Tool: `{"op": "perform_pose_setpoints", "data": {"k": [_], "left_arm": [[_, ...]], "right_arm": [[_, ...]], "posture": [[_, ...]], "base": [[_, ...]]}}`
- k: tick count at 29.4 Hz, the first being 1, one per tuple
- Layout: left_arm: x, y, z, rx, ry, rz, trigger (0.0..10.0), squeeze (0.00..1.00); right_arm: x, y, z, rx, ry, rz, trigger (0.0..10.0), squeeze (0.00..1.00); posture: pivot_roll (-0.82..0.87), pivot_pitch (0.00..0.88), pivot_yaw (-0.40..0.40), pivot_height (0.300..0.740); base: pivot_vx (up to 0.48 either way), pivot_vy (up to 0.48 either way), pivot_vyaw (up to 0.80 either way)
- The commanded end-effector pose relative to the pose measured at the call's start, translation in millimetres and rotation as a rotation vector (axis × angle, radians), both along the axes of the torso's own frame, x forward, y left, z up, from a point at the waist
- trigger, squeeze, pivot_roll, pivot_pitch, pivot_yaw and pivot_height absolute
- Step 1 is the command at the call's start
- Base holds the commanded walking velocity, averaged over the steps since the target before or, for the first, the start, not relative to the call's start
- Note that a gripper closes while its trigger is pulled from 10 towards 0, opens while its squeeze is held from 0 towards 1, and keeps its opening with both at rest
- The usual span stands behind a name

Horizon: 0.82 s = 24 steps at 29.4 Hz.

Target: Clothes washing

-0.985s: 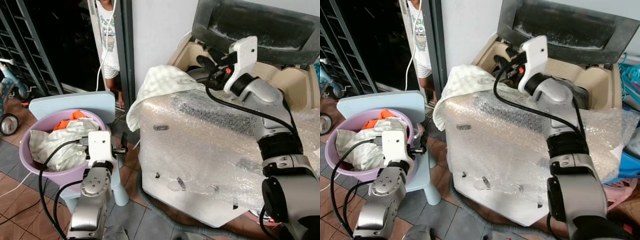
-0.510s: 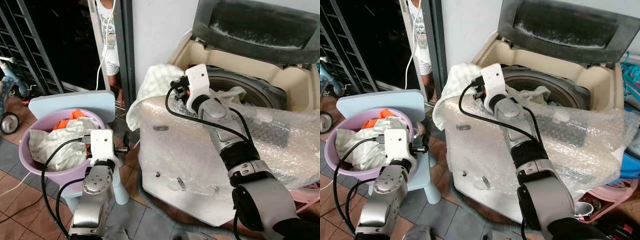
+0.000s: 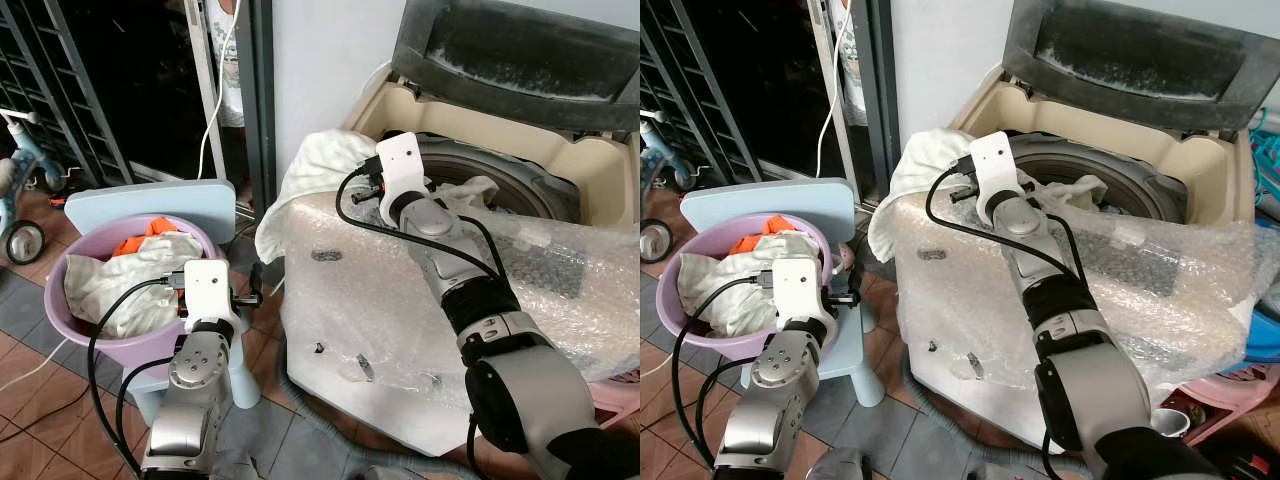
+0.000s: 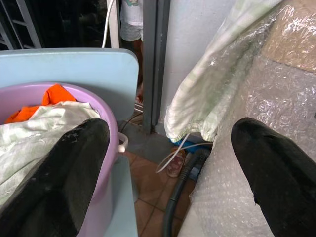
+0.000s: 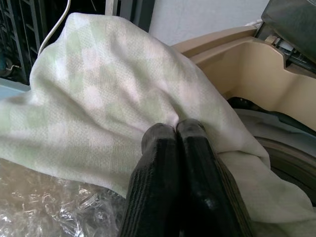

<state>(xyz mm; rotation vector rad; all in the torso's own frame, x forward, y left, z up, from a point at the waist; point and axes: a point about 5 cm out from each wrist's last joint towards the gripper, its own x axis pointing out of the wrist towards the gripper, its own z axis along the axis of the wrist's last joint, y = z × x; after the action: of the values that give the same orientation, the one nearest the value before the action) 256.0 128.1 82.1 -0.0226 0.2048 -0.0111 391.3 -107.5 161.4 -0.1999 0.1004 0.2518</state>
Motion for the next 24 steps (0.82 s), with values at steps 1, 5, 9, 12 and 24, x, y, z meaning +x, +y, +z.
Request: {"op": "perform_pose_setpoints", "data": {"k": [1,5,9,12,24], "left_arm": [[1.1,-1.6,-0.5,-0.005,0.009,-0.01,10.0,0.0],[1.1,-1.4,-0.5,-0.004,0.01,-0.01,10.0,0.0],[1.2,-0.6,-0.6,-0.003,0.01,-0.005,10.0,0.0],[1.3,-0.4,-0.6,-0.004,0.01,-0.003,10.0,0.0],[2.0,2.6,-0.4,0.004,0.014,0.001,10.0,0.0]], "right_arm": [[1.5,-18.8,-7.1,0.006,0.05,-0.092,0.0,0.0],[2.9,-26.2,-5.6,0.033,0.044,-0.141,0.0,0.0],[8.2,-66.3,11.8,0.059,-0.029,-0.348,0.0,0.0],[7.9,-96.5,23.2,0.071,-0.076,-0.498,0.0,0.0],[-33.5,-240.6,88.2,-0.057,-0.343,-1.029,1.3,0.0]], "posture": [[0.02,0.0,-0.046,0.74],[0.02,0.0,-0.046,0.74],[0.03,0.0,-0.046,0.74],[0.03,0.0,-0.047,0.74],[0.02,0.0,-0.035,0.74]], "base": [[0.0,0.0,0.0],[0.0,0.0,0.0],[0.0,0.0,0.0],[0.0,0.0,0.0],[0.0,0.0,0.0]]}}
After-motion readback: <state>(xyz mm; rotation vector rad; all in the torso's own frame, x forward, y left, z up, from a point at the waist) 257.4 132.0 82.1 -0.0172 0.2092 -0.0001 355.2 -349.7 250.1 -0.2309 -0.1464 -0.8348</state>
